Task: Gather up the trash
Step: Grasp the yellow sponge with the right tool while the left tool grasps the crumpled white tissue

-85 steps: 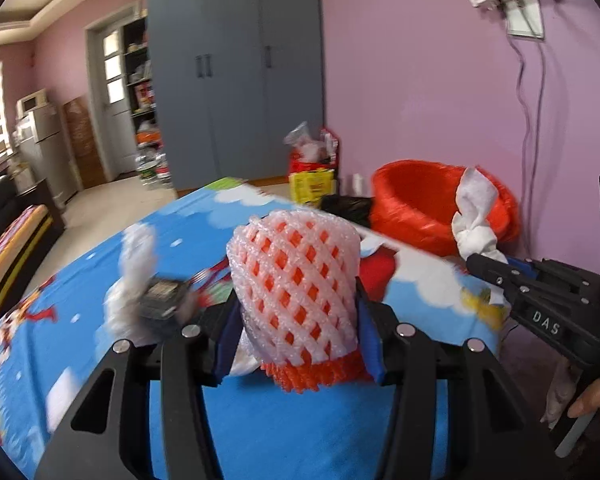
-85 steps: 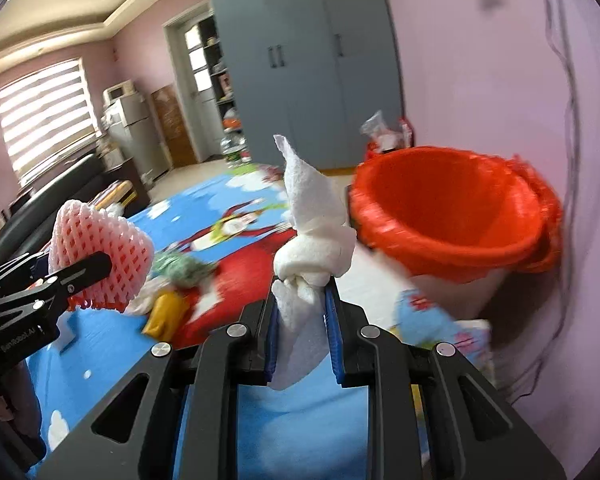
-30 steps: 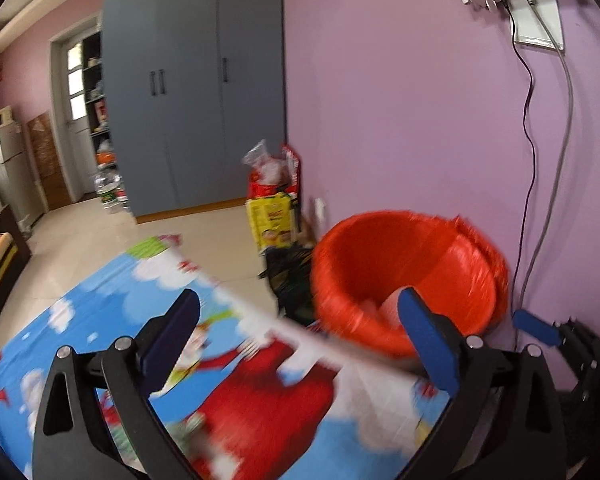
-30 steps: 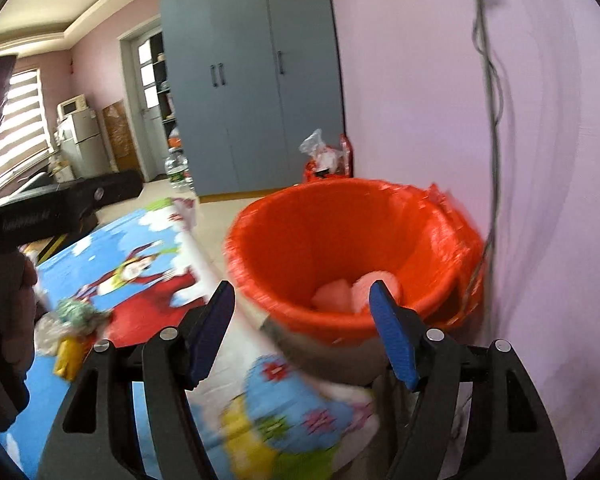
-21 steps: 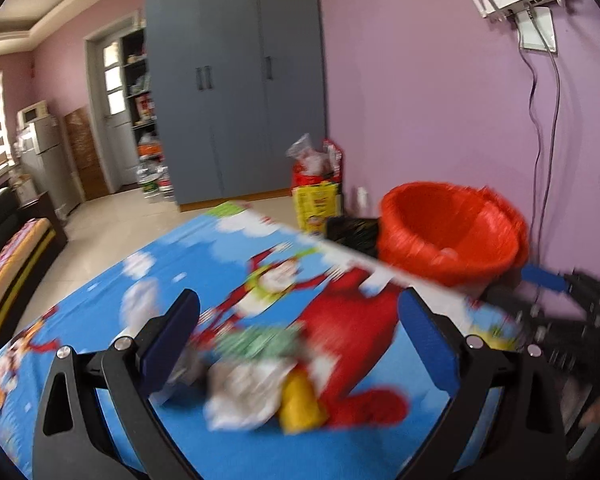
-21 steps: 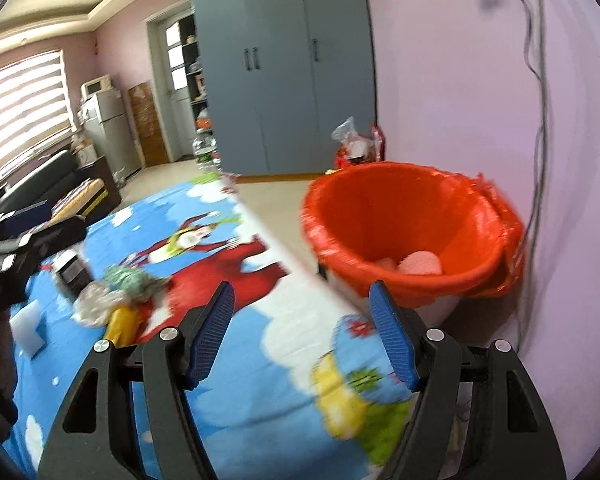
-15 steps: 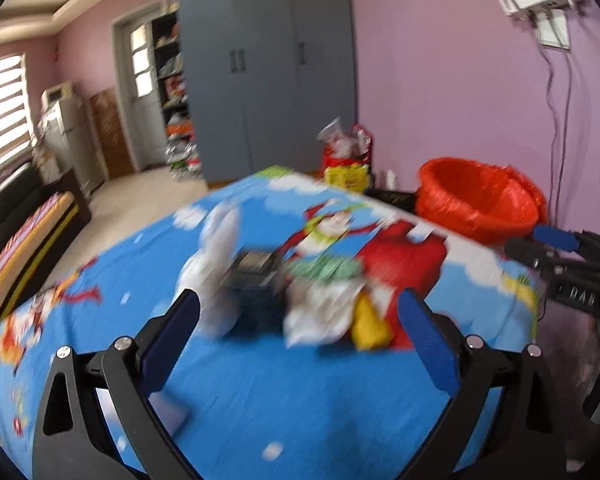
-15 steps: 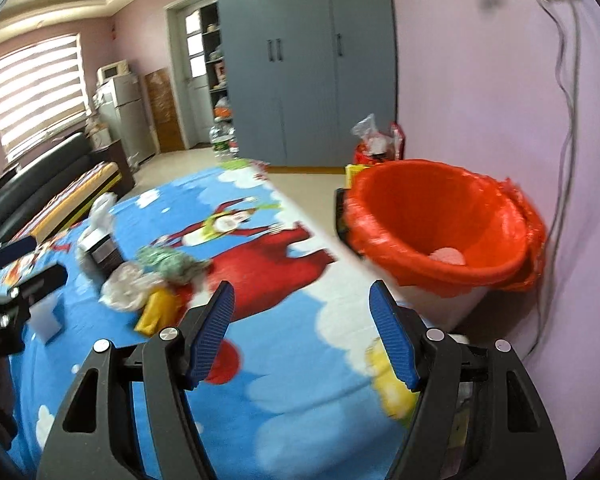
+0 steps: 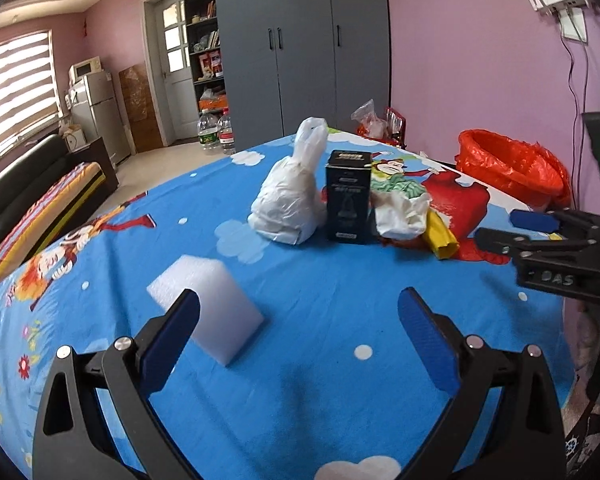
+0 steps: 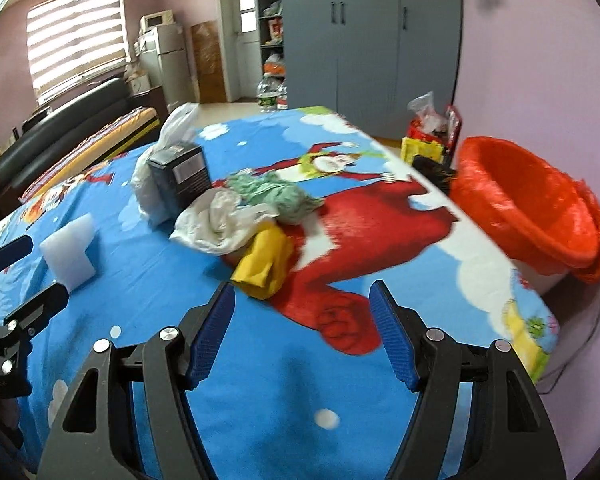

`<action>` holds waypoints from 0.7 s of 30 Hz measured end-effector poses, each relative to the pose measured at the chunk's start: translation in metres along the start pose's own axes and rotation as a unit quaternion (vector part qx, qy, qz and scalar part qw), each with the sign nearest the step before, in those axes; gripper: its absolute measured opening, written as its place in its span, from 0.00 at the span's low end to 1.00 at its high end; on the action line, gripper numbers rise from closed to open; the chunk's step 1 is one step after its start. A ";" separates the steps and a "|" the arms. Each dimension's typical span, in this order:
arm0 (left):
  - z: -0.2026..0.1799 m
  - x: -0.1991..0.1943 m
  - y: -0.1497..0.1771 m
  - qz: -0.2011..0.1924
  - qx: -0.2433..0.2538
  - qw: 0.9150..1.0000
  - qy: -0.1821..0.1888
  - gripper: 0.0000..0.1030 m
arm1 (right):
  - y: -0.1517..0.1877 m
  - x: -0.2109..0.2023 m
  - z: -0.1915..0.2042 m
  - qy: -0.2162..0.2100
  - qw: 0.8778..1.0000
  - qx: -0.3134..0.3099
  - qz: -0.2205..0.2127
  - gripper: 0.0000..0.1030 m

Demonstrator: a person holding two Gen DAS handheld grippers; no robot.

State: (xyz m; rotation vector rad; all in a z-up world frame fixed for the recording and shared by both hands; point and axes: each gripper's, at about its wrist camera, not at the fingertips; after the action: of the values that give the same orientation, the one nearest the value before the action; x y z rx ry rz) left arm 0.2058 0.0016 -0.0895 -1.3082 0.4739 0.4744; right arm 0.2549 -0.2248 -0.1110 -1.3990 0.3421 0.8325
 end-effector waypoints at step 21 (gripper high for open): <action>-0.024 0.021 -0.008 0.029 0.008 0.999 0.023 0.93 | -0.015 0.047 -0.010 -0.034 0.999 -0.002 0.040 0.25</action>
State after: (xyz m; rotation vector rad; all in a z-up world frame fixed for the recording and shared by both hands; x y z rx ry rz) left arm 0.2261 -0.0216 -0.1004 -1.2952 0.5544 0.4876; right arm 0.2994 -0.2195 -0.1333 -1.3657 0.3465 0.9444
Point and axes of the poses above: each gripper's, at about its wrist camera, not at the fingertips, and x roughly the way its jaws point, z to its left, y to its underside, and after that the axes turned 12 degrees about -y, right-handed
